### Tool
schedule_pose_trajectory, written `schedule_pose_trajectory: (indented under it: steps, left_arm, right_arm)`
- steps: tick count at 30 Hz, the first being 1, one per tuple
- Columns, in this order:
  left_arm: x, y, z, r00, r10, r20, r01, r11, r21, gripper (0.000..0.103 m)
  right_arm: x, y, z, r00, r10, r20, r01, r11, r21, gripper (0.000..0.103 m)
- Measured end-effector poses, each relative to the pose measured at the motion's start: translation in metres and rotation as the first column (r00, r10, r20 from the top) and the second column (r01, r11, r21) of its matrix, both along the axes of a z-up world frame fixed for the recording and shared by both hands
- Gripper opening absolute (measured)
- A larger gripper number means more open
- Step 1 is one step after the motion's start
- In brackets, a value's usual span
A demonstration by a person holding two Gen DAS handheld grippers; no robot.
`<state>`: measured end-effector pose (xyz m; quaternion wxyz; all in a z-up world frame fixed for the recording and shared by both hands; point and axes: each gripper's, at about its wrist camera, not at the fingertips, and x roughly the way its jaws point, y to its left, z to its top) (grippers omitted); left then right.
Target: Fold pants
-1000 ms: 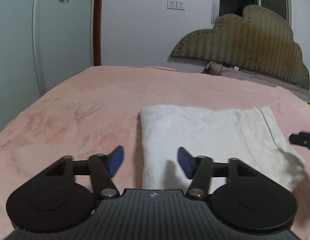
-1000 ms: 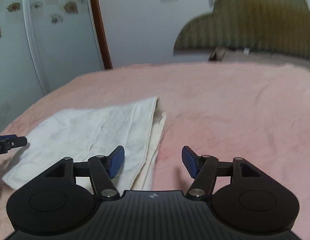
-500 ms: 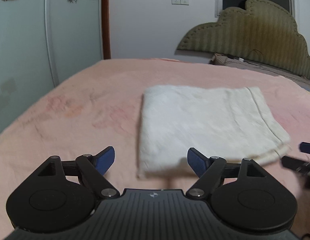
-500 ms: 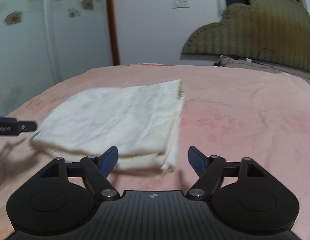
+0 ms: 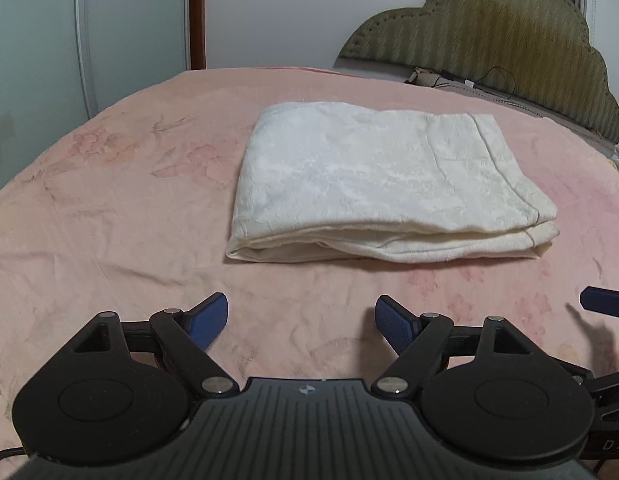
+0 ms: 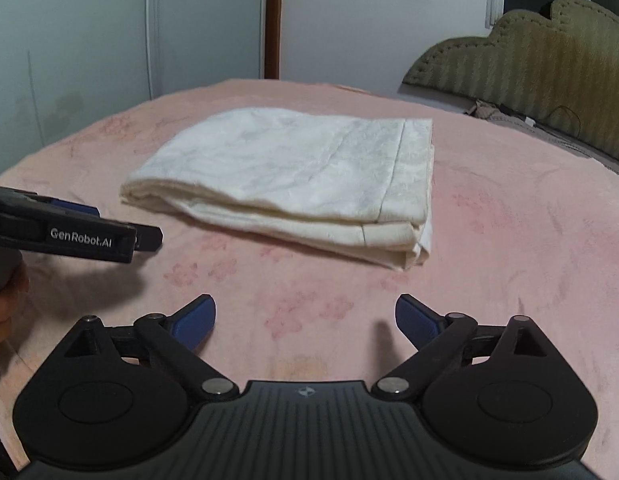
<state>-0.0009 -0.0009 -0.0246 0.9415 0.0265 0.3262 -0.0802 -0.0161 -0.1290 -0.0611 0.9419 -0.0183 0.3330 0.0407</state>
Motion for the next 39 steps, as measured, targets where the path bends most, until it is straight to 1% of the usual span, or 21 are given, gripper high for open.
schedule_pose_trajectory:
  steps: [3,6,15,24,39]
  left_arm:
    - [-0.003,-0.004,-0.002,1.000,-0.006,0.012,0.006,1.000,0.025,0.088]
    - [-0.005,-0.007,-0.004,1.000,-0.007,0.013,0.007,0.999,0.035,0.092]
    - [-0.008,-0.008,-0.003,1.000,0.015,0.017,-0.016,0.999,0.040,0.093]
    - [-0.007,-0.008,-0.003,1.000,0.016,0.011,-0.016,0.999,0.048,0.094]
    - [-0.010,-0.006,-0.005,0.999,0.027,0.027,-0.029,0.998,0.054,0.094]
  right_arm:
    - [-0.001,-0.005,-0.002,1.000,-0.018,-0.020,0.018,0.999,0.041,0.098]
    - [-0.002,-0.008,-0.002,0.999,-0.036,-0.026,0.037,0.998,0.049,0.098]
    - [-0.001,-0.004,-0.002,0.998,-0.051,-0.035,0.053,0.997,0.052,0.099]
    - [-0.001,-0.001,-0.004,0.998,-0.053,-0.036,0.056,0.997,0.059,0.099]
    - [-0.002,0.003,-0.004,0.998,-0.052,-0.028,0.054,0.996,0.076,0.099]
